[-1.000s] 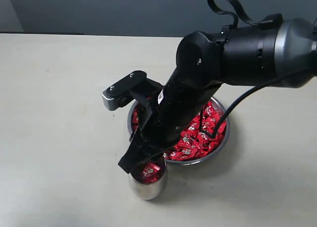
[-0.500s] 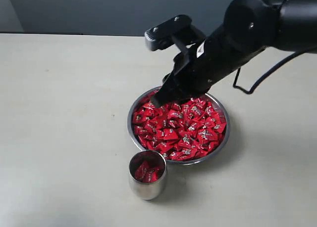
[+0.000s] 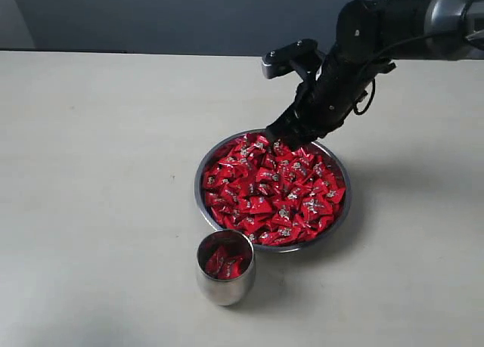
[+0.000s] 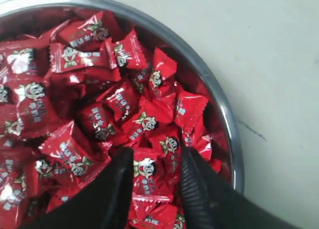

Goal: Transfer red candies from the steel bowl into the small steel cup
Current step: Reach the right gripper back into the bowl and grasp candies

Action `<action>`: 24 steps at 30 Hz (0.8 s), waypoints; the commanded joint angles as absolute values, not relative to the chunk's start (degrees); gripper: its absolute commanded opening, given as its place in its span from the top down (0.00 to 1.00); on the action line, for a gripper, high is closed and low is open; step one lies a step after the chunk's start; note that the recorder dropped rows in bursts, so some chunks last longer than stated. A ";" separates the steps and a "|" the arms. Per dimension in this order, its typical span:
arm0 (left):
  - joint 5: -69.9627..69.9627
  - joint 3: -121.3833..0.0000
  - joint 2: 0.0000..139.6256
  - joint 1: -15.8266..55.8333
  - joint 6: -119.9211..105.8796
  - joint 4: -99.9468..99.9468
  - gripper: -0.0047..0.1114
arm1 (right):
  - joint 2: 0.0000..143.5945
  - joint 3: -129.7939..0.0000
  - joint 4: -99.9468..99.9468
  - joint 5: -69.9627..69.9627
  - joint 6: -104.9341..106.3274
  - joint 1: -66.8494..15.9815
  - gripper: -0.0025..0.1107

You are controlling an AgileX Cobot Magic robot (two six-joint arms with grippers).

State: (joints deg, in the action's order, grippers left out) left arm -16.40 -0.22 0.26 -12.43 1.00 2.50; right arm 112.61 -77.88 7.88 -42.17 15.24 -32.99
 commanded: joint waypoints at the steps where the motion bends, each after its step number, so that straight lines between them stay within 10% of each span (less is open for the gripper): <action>1: -16.30 0.00 0.00 -12.48 1.15 2.57 0.96 | 115.07 -82.00 6.63 -46.91 15.02 -32.71 0.69; 24: -16.30 0.00 0.00 -12.48 1.15 2.57 0.96 | 119.89 -82.00 7.53 -48.01 16.28 -34.43 0.69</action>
